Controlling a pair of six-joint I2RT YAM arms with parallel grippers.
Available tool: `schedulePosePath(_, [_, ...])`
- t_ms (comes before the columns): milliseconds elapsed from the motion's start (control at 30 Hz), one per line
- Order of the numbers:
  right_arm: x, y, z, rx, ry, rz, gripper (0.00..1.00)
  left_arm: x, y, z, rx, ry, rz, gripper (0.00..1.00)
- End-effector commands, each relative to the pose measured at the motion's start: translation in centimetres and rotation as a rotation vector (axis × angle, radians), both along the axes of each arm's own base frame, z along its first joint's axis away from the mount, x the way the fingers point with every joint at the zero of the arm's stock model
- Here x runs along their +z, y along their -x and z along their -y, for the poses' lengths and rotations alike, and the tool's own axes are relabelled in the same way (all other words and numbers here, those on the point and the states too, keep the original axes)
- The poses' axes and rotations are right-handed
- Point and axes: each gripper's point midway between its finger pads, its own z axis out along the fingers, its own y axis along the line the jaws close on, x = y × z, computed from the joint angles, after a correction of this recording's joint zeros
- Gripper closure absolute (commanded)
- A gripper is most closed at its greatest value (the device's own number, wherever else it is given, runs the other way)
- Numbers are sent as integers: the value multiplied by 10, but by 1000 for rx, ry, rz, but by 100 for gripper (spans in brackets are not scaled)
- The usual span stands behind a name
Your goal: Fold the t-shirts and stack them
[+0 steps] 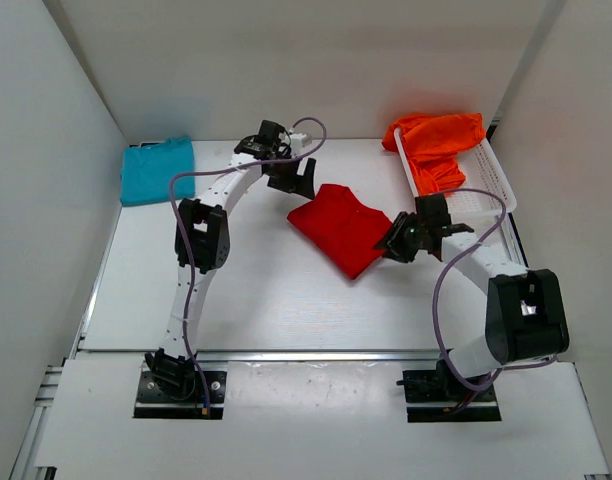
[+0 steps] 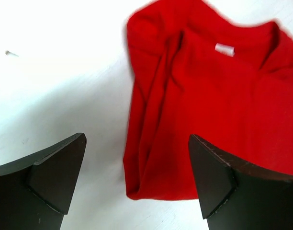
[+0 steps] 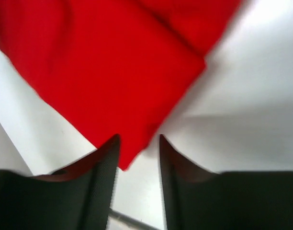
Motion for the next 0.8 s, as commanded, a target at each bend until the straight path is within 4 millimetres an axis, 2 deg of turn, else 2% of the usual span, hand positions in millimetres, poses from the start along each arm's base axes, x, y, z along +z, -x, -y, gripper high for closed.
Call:
schedulePosePath(0, [-27, 20, -4, -54, -38, -107, 54, 23, 25, 15, -102, -70, 53, 1])
schedulePosePath(67, [-43, 21, -4, -70, -56, -169, 51, 3, 28, 9, -87, -117, 11, 5])
schedulePosePath(100, [-41, 18, -8, -54, -68, -163, 51, -5, 32, 8, -79, -128, -12, 7])
schedulePosePath(167, [-49, 13, -16, -12, -85, -173, 50, -18, 40, 0, -72, -143, -65, 17])
schedulePosePath(233, [-47, 6, -24, 19, -91, -170, 50, -36, 52, -10, -63, -184, -111, 27])
schedulePosePath(267, [-52, 5, -26, 28, -81, -182, 50, -35, 52, -11, -58, -185, -104, 33])
schedulePosePath(300, [-53, -1, -28, 37, -84, -175, 50, -38, 54, -21, -40, -196, -113, 37])
schedulePosePath(333, [-54, -2, -27, 34, -87, -173, 49, -48, 64, -21, -43, -205, -134, 42])
schedulePosePath(367, [-56, -3, -28, 38, -95, -178, 50, -40, 60, -19, -37, -200, -93, 46])
schedulePosePath(400, [-61, -1, -27, 30, -98, -197, 53, -38, 64, -22, -30, -202, -78, 50])
schedulePosePath(433, [-62, -4, -26, 36, -93, -185, 55, -52, 77, -28, -33, -233, -103, 53])
schedulePosePath(467, [-65, -2, -28, 50, -98, -192, 59, -51, 83, -29, -38, -238, -89, 57])
schedulePosePath(500, [-69, -4, -25, 48, -105, -199, 67, -42, 83, -30, -30, -227, -67, 61])
schedulePosePath(533, [-70, -4, -26, 57, -120, -205, 70, -43, 98, -27, -49, -223, -81, 62])
schedulePosePath(567, [-67, -5, -31, 81, -137, -190, 75, -53, 114, -33, -43, -237, -123, 62])
schedulePosePath(600, [-67, -9, -30, 86, -152, -174, 77, -46, 118, -32, -50, -224, -110, 62])
schedulePosePath(633, [-68, -10, -32, 106, -155, -166, 77, -46, 128, -36, -35, -224, -119, 62])
schedulePosePath(667, [-63, -12, -36, 127, -175, -152, 76, -56, 146, -43, -27, -231, -166, 59])
schedulePosePath(733, [-56, -14, -45, 184, -181, -119, 77, -47, 163, -49, -2, -220, -187, 54])
schedulePosePath(767, [-59, -13, -45, 197, -179, -119, 77, -51, 171, -55, 15, -212, -230, 53])
